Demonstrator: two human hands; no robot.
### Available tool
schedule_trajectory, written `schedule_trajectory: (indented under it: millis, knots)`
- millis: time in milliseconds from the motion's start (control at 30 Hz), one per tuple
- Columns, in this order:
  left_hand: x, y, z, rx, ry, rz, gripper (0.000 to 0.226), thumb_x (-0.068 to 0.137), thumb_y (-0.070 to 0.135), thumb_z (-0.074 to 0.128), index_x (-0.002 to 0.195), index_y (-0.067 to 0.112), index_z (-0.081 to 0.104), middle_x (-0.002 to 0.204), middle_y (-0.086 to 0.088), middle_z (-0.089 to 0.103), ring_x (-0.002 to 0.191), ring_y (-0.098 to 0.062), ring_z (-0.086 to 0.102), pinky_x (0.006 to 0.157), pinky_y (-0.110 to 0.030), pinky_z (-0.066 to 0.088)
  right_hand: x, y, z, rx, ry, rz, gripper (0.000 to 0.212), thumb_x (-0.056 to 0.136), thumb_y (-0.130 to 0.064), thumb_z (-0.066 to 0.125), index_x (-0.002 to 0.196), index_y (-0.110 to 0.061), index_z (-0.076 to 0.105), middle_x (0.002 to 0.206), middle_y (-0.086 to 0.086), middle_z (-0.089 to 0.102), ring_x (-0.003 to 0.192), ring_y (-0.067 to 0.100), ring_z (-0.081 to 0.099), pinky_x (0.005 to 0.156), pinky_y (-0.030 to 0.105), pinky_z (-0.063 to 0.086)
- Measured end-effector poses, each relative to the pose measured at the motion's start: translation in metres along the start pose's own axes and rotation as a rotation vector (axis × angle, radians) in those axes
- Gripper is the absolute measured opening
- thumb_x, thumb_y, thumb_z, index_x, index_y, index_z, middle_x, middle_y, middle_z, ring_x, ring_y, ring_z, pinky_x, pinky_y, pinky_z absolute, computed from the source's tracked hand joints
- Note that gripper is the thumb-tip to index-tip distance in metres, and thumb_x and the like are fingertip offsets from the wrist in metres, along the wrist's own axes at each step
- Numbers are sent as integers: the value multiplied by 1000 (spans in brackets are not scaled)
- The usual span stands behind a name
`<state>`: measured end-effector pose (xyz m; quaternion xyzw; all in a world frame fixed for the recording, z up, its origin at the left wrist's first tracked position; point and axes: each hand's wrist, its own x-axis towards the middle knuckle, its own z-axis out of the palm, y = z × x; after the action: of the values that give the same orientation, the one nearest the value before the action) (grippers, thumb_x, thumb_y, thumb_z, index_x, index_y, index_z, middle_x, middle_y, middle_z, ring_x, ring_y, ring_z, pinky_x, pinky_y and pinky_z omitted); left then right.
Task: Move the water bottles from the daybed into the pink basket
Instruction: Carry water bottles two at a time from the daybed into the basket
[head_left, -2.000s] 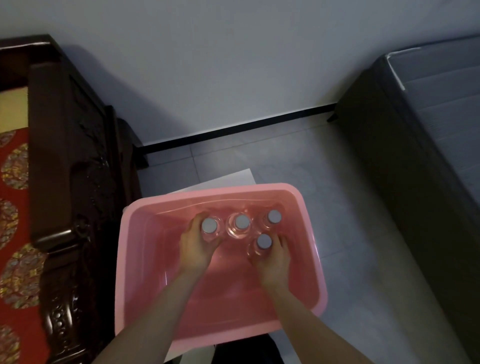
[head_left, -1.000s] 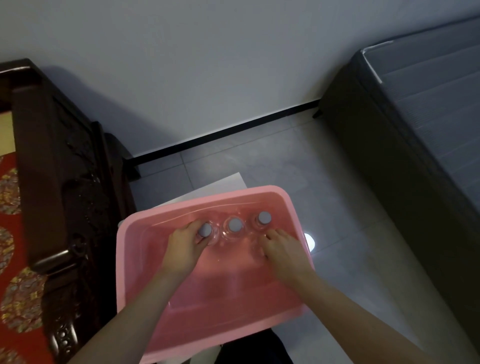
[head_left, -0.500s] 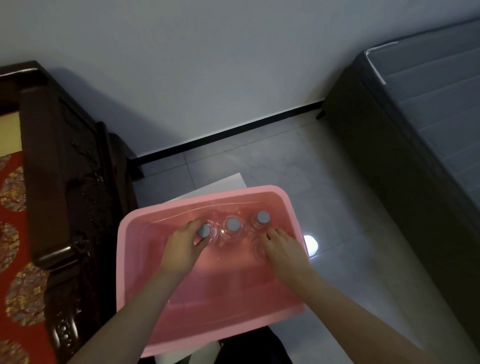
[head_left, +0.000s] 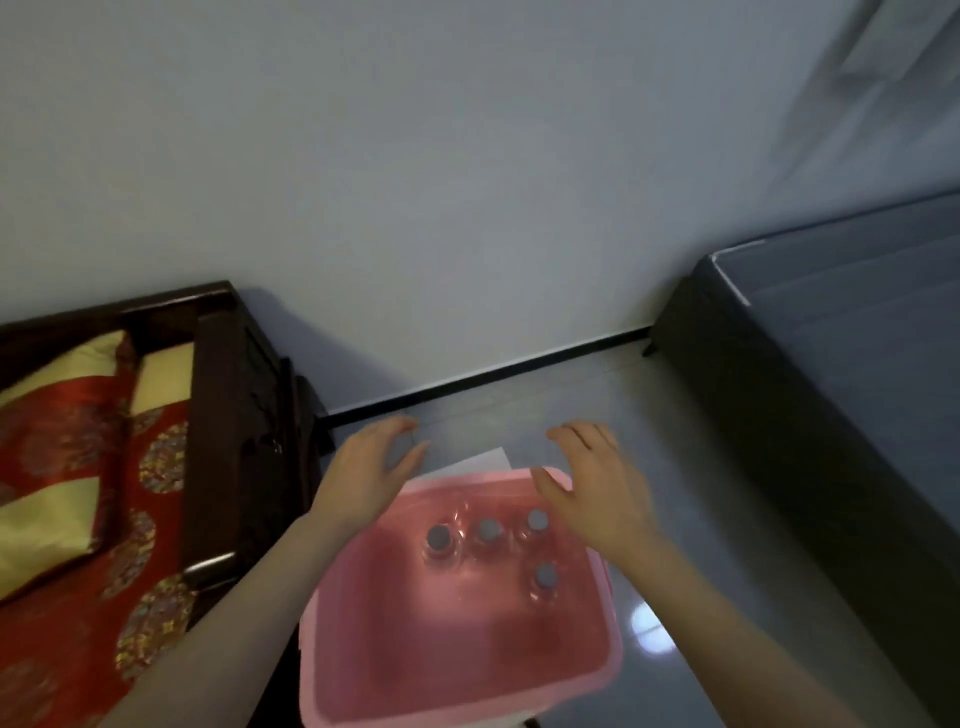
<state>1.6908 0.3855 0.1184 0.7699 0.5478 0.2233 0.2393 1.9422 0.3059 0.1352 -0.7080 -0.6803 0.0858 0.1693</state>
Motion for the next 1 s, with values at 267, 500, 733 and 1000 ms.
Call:
schedule_trajectory:
  millis: [267,500,733,1000]
  knots:
    - [-40,30,-151,-15,413,-45,38,95,25,52,131,10,53,133,-8,57,125,-22,50,105,-26,33,35,-83,-90,93,204,-221,57,93,-41,54,138,-7,46,148,10,41,138,27,33,112,40,30]
    - [-190,37,-290,186,844,-281,51,98,28,47,145,14,35,152,-6,36,142,-18,26,109,-23,19,36,-211,-136,241,176,-555,74,92,-57,24,150,-13,23,158,5,21,145,19,17,117,37,16]
    - [-417,41,-324,373,1028,-573,55,100,38,39,150,24,21,159,0,20,146,-17,16,115,-34,16,-51,-351,-115,402,46,-879,67,98,-51,34,150,-11,23,159,8,19,146,21,13,119,38,10]
    - [-613,57,-334,456,1212,-934,50,98,23,47,144,5,36,154,-13,30,144,-24,22,113,-28,13,-182,-480,-75,475,-114,-1147,72,95,-57,33,151,-14,19,160,4,14,147,17,7,120,40,9]
